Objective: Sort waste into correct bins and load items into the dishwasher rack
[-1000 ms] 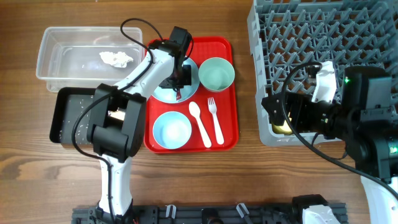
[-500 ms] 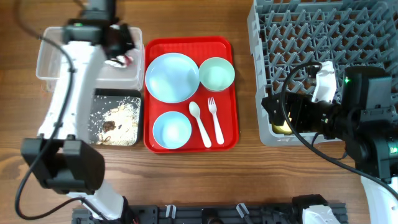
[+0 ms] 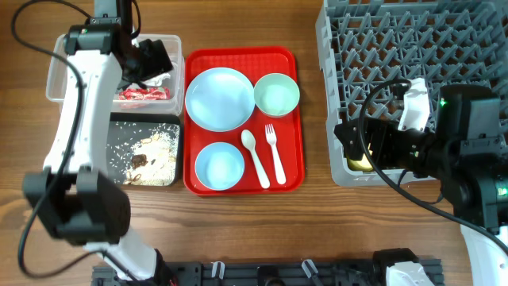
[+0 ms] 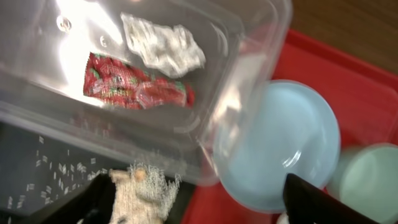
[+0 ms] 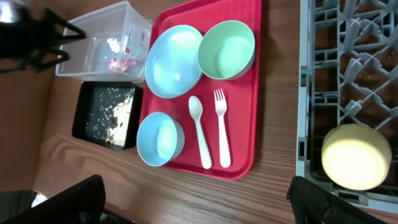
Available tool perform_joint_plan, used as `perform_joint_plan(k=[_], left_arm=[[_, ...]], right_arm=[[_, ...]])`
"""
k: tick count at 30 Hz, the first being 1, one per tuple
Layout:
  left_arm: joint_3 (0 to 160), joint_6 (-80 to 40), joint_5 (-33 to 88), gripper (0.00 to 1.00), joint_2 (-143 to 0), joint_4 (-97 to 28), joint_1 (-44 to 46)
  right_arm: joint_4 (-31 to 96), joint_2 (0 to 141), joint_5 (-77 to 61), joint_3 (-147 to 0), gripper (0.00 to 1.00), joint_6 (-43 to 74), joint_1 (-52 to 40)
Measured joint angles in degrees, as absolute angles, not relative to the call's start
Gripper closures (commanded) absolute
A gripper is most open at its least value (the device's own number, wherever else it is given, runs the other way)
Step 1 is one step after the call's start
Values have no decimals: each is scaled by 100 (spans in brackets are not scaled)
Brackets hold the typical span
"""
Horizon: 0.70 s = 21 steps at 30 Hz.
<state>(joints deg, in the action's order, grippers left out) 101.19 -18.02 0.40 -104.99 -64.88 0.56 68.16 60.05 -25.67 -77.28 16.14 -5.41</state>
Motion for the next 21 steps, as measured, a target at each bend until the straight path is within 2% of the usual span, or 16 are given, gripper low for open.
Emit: perform_joint_plan(k=[2,7,11,15,21], left_arm=[[10119,-1831,113,21,-10156,-6855,217],[10132,-1946,217,34,-9465,-7872,1083],[9990,-2283,239,37,-9428,-8322,1929],[9233,-2749,255,42,-9450,-8016,2707],[7961,-3361,246,51,-9487,-6849,3524]], right_arm=[[6825,6005,-2565,-7728,4,1614,-541],[6834,6005,-2561,-7728,4,1614,-541],[6897,6005,-2547,-7728,4,1614,-541],[6993,6005,-2547,-7728,3,1614,-541],[7011,6005,-2545,-7728,4,1614,-541]])
